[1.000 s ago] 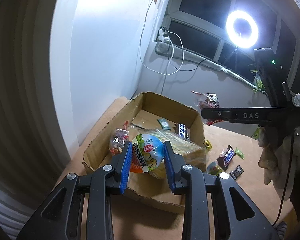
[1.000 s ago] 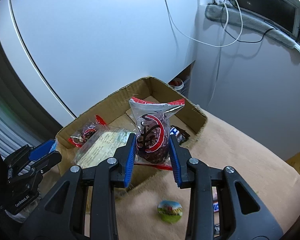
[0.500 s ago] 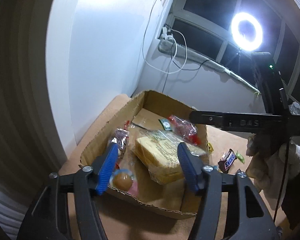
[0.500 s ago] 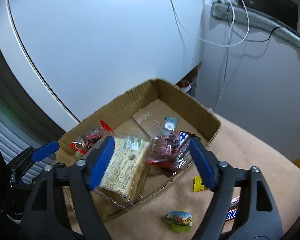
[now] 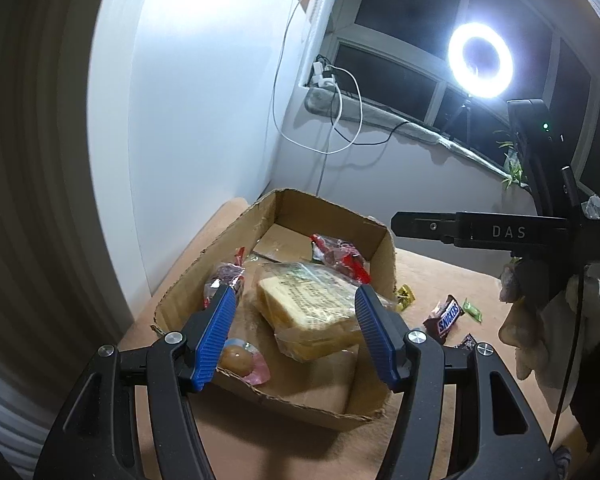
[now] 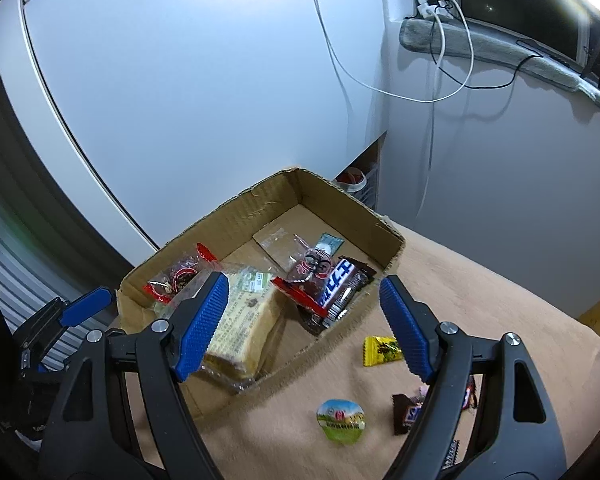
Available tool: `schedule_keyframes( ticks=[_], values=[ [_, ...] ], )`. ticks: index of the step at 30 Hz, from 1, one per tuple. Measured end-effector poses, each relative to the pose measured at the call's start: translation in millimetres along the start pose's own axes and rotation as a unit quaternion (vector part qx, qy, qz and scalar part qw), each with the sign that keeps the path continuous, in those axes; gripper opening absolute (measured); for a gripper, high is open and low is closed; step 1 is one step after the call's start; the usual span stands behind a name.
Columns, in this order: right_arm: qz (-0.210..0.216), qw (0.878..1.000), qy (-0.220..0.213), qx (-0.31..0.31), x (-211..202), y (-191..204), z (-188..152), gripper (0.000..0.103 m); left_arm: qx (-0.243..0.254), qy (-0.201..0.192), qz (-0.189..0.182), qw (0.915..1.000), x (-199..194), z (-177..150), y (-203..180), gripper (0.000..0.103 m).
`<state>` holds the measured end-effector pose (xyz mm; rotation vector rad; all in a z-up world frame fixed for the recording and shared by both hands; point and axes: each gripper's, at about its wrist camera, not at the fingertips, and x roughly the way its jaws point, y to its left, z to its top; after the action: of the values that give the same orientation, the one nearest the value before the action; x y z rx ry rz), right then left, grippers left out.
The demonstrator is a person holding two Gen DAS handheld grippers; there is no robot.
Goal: Organize snacks
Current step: 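Open both tools to drop the jelly cup and bagged cake into the box, then grasp the second jelly cup with the left tool while the right tool grasps the green candy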
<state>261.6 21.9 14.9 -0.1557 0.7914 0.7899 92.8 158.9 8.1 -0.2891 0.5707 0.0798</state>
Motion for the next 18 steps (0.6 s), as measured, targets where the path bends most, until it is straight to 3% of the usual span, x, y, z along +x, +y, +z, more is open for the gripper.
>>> schedule_keyframes(
  ticks=[11,18],
  values=[
    [-0.010,1.000,-0.017,0.011,-45,-14,-24,0.081,0.019,-0.006,-0.012,0.9997,-20,-4,-22,0.062],
    [-0.027,0.998,-0.041,0.047,-89,-44,-60,0.081,0.026,-0.005,-0.046,0.9986,-28,-13,-43,0.062]
  ],
)
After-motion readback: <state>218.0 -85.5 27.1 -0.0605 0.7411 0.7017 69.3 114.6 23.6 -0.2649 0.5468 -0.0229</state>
